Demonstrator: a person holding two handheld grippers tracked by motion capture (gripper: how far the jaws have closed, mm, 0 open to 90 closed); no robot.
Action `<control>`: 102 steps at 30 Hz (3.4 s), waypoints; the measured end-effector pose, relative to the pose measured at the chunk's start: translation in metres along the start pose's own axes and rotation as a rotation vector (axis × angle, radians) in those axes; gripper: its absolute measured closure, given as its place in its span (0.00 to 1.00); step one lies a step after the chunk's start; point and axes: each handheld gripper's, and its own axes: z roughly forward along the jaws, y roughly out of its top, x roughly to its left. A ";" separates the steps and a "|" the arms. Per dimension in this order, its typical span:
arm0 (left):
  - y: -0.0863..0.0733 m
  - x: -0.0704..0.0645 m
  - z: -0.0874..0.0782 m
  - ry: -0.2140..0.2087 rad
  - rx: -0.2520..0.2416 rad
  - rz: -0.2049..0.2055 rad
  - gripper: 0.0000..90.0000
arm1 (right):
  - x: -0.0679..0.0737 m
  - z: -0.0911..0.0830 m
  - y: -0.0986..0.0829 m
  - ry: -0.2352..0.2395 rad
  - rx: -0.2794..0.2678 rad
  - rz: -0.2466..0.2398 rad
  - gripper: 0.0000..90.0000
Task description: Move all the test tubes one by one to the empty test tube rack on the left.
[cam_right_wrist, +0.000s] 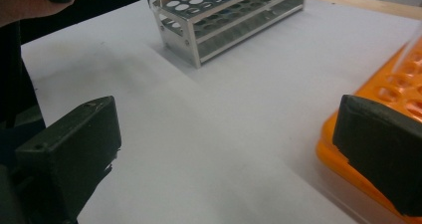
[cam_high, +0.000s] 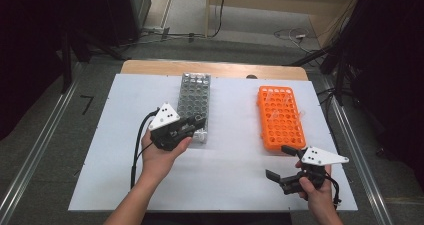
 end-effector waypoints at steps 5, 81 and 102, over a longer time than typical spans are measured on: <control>0.009 0.016 0.012 0.011 -0.013 -0.010 0.85 | -0.004 -0.009 -0.006 -0.019 0.007 0.003 0.00; 0.045 0.142 0.172 0.315 0.153 -0.153 0.77 | -0.018 -0.016 -0.028 -0.045 0.002 0.050 0.00; 0.048 0.112 0.132 0.110 0.097 -0.168 0.06 | -0.020 -0.011 -0.026 -0.046 0.005 0.061 0.00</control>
